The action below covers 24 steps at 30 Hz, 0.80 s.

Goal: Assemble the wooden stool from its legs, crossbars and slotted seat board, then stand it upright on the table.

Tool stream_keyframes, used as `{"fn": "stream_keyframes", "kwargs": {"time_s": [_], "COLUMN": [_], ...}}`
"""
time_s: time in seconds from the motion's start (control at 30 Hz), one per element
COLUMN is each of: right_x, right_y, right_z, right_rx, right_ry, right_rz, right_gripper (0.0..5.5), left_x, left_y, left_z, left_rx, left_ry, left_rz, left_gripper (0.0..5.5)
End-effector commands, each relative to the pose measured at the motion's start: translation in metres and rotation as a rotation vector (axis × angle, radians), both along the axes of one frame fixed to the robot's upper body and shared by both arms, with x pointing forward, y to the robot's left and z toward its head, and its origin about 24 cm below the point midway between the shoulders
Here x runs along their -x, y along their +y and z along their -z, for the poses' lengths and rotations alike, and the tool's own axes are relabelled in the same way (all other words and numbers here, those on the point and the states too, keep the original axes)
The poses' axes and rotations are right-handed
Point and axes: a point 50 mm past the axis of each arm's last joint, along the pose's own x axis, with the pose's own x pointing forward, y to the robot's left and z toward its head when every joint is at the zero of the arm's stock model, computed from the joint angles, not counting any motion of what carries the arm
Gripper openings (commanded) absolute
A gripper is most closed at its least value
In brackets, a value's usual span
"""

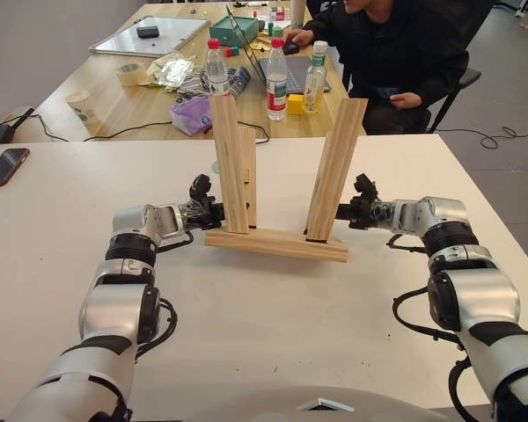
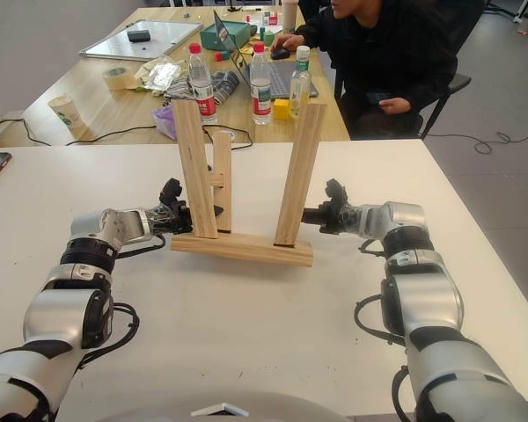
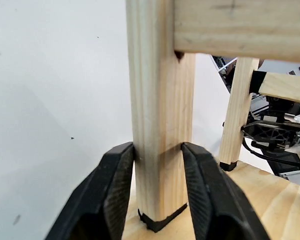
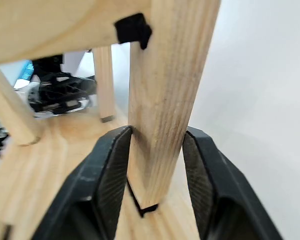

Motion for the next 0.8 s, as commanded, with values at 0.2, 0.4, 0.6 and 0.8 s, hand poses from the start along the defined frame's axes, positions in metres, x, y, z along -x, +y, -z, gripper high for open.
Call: {"fn": "stream_keyframes", "kwargs": {"time_s": [0.2,0.4,0.6,0.8], "right_x": [0.005,-0.006,0.014,0.039], "right_y": [-0.016,-0.062,-0.091,-0.069], "right_z": [0.019,-0.008,-0.035,-0.03], "right_rx": [0.153,0.182,0.084,0.056], "right_ry": [0.041,-0.225,-0.459,-0.503], "right_rz": [0.067,0.217,0.009,-0.305], "right_gripper": [3.01,3.01,3.01,3.01], "left_x": [0.011,0.02,0.073,0.081], "left_y": [0.039,0.089,0.091,0.073], "left_z": [0.023,0.003,-0.019,-0.025], "left_rx": [-0.172,-0.23,-0.293,-0.328], "left_ry": [0.121,-0.182,-0.475,-0.588], "left_rz": [-0.188,-0.22,0.266,0.414], "left_gripper": [2.67,2.67,2.67,2.67]}}
